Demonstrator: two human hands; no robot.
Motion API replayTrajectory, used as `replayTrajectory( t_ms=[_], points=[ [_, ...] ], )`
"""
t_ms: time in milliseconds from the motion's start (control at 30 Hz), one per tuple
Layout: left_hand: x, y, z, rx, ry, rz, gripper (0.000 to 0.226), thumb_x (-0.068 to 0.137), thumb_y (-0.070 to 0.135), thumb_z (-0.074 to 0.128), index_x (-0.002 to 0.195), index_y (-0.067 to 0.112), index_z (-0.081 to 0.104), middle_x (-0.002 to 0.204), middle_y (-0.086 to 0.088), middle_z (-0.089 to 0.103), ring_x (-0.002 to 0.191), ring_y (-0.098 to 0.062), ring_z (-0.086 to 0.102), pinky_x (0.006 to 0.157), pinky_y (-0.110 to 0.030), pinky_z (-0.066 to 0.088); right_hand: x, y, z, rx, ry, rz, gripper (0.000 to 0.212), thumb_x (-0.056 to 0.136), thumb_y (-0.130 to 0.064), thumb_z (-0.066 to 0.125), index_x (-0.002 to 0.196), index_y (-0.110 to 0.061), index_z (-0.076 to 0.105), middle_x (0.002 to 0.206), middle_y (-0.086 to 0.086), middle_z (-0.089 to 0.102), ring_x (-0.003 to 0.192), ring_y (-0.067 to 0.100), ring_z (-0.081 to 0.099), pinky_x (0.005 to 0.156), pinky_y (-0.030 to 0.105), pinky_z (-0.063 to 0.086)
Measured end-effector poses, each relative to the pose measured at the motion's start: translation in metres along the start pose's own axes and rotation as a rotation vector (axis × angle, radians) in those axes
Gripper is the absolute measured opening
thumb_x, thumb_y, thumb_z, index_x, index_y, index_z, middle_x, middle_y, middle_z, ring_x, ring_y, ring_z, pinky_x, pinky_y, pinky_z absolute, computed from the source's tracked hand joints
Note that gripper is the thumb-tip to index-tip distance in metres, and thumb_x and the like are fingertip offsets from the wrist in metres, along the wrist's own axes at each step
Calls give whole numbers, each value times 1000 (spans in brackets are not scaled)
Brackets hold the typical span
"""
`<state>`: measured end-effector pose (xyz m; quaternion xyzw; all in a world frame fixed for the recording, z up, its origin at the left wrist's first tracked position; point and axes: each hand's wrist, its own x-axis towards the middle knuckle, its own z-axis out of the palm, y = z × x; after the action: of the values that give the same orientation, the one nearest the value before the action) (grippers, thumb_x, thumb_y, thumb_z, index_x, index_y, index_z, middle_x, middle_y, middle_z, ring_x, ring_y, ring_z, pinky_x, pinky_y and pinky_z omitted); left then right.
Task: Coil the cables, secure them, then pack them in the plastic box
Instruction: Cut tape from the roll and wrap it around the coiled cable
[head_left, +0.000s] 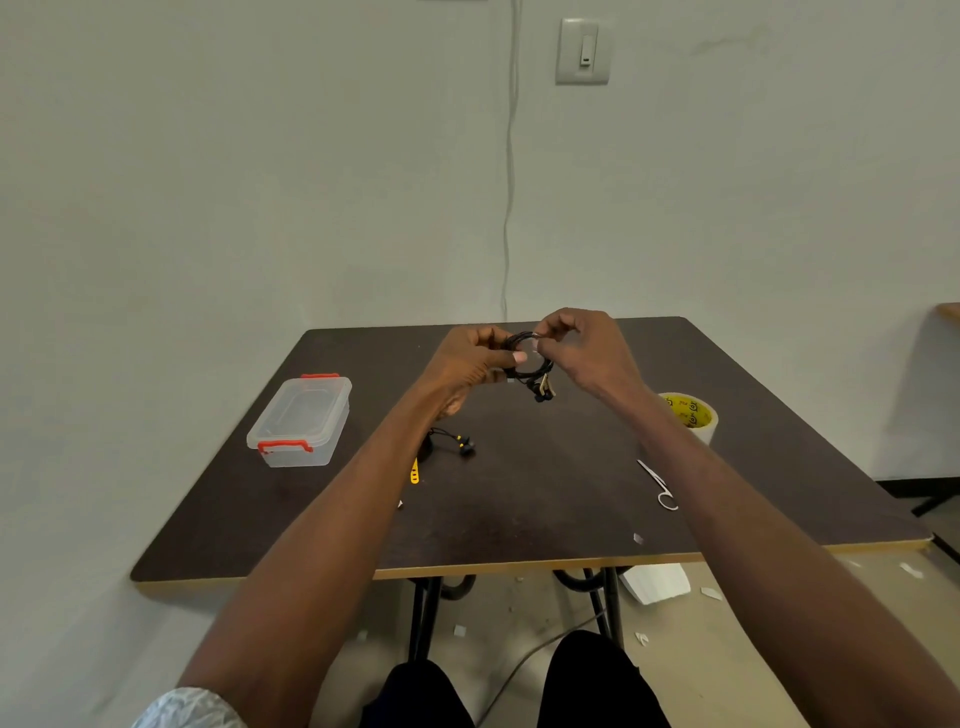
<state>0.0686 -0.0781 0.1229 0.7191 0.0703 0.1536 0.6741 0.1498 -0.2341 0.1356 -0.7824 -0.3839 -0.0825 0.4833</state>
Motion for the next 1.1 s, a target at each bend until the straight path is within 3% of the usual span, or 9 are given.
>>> replayTrajectory(
  t_ms=[200, 300, 367, 467, 700, 867, 1000, 1100],
  points=[
    [1, 2, 2, -43, 21, 2, 8, 81, 4, 73, 88, 3, 70, 72, -5, 67, 66, -14, 64, 66, -31, 55, 1, 7, 9, -176, 44, -78, 8, 81, -22, 66, 83, -22, 59, 80, -2, 64, 86, 21, 56, 76, 32, 44],
    [1, 2, 3, -58, -12, -12, 5, 80, 4, 74, 83, 6, 70, 71, -5, 68, 67, -16, 65, 69, -34, 56, -1, 6, 13, -273, 84, -107, 8, 85, -19, 63, 89, -14, 59, 83, 2, 59, 86, 18, 44, 85, 31, 33],
    [0, 1, 3, -68, -32, -23, 7, 80, 4, 74, 84, 6, 69, 72, -7, 67, 68, -18, 66, 70, -35, 56, -3, 5, 14, -338, 141, -166, 7, 85, -15, 61, 88, -9, 59, 80, 3, 56, 79, 17, 42, 85, 30, 29],
    [-1, 3, 5, -110, -60, -42, 17, 80, 2, 73, 94, 6, 64, 79, -8, 66, 70, -20, 66, 68, -35, 55, -5, 7, 18, -411, 197, -227, 6, 83, -8, 55, 89, -9, 55, 77, 4, 58, 73, 24, 51, 86, 35, 36],
    [1, 5, 10, -61, -101, -73, 32, 85, -3, 62, 112, 14, 63, 92, -11, 61, 74, -23, 58, 75, -43, 58, -15, 9, 29, -513, 197, -340, 33, 81, 16, 54, 111, 3, 58, 103, 20, 62, 90, 36, 58, 80, 45, 51],
    [5, -2, 13, -32, 21, -46, 25, 82, 17, 74, 102, 7, 62, 74, -4, 60, 63, -17, 55, 74, -42, 55, -15, 7, 29, -459, 200, -362, 26, 84, 7, 62, 110, 7, 58, 102, 24, 61, 86, 41, 59, 72, 48, 51],
    [6, -9, 8, -146, 46, -15, 17, 82, 4, 73, 95, 4, 61, 80, -12, 65, 66, -22, 64, 71, -39, 57, -10, 17, 27, -373, 168, -297, 32, 89, -8, 65, 117, 1, 56, 110, 18, 58, 93, 33, 58, 80, 43, 50],
    [5, -15, 6, -205, 36, 8, 13, 82, 0, 70, 90, 4, 61, 76, -11, 69, 67, -22, 67, 74, -39, 58, -12, 20, 22, -308, 158, -271, 43, 85, -17, 70, 123, -5, 55, 114, 9, 57, 89, 15, 57, 87, 40, 50]
  ],
)
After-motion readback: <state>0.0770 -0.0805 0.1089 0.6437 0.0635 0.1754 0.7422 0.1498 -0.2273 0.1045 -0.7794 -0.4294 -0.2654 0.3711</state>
